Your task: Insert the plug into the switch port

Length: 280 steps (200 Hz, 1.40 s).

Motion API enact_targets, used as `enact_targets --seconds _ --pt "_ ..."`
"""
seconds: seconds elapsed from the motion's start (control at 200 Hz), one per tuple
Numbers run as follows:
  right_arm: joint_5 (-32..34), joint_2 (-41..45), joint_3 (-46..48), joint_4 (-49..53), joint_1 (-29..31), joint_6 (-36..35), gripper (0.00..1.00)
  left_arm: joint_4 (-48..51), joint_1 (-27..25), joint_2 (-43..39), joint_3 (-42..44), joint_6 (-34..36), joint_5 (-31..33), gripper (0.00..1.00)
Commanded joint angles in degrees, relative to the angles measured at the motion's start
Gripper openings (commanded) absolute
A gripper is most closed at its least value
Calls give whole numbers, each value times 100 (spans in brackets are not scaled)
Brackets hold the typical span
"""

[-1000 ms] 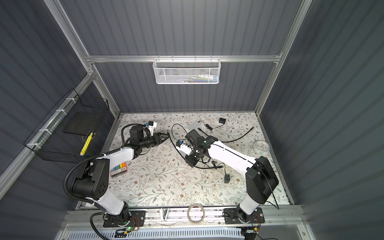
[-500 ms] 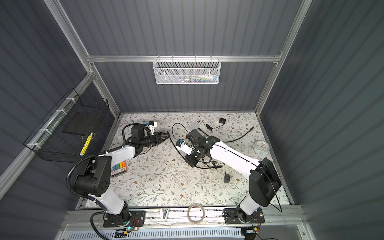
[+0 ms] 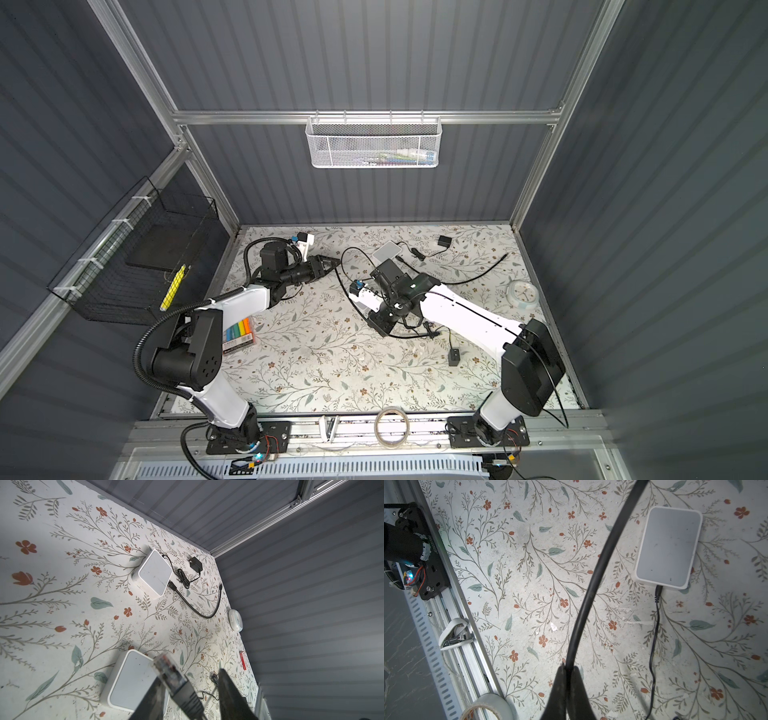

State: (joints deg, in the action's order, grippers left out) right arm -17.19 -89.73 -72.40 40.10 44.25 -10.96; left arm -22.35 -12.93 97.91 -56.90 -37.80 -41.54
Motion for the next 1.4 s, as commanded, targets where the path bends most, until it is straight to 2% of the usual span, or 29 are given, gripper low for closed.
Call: enact_targets --seconds 0.0,0.205,0.4,0.545,0.74,0.975,1.201,1.396 --pt "-9 -86 34 -28 23 -51 0 -78 11 -78 -43 125 -144 28" --pt "120 -44 112 -28 16 -22 0 -61 26 -158 9 156 -163 11" --pt "295 -64 136 -48 22 6 1 -60 62 -208 29 128 -116 4" --pt "619 -107 145 -104 14 32 19 63 60 -325 58 200 0 3" --pt "1054 -20 -70 -514 -3 -15 32 444 62 -663 220 174 489 3" --pt "992 -633 -721 -1740 87 6 33 433 10 -1166 662 -670 1204 4" --pt "589 -1634 -1601 -1749 316 -117 33 708 -8 -1640 953 -1178 1458 6" --pt "405 -1994 -1866 -1751 436 -117 33 900 -8 -1881 1085 -1299 1544 7"
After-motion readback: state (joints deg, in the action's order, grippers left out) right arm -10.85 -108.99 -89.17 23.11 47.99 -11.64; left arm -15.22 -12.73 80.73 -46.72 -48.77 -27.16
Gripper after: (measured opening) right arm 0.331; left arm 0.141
